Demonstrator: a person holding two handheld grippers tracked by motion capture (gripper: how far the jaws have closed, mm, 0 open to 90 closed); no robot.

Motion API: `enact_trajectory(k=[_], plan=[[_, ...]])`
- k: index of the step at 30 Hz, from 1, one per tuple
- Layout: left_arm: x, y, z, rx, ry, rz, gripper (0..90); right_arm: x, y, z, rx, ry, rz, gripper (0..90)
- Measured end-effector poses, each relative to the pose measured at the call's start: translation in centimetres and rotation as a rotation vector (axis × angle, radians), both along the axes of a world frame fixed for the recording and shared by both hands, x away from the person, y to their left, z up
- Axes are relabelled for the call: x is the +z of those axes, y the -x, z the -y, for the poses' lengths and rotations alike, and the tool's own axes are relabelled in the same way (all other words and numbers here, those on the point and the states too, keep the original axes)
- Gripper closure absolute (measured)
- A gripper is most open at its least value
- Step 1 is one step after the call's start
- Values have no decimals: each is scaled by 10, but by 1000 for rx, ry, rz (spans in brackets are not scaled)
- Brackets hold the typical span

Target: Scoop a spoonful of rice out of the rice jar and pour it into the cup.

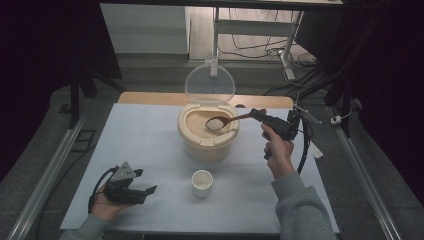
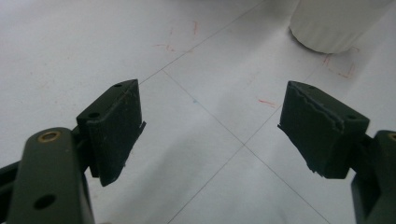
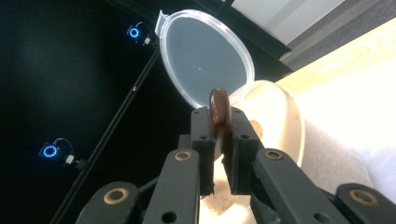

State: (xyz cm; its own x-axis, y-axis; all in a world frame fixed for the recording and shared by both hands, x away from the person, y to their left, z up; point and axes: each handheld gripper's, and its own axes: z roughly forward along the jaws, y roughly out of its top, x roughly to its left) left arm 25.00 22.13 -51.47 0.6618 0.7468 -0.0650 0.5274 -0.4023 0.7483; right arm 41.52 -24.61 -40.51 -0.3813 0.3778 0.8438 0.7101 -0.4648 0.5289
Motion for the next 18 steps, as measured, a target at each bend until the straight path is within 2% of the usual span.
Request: enact_trajectory(k=[9,18], plan=[[0,0,0,1,1,-1,212,7,14,-2,68,-8,-6,831],[0,0,0,0,-1,-1,212,1,33,-6,141,-18,-8,831]])
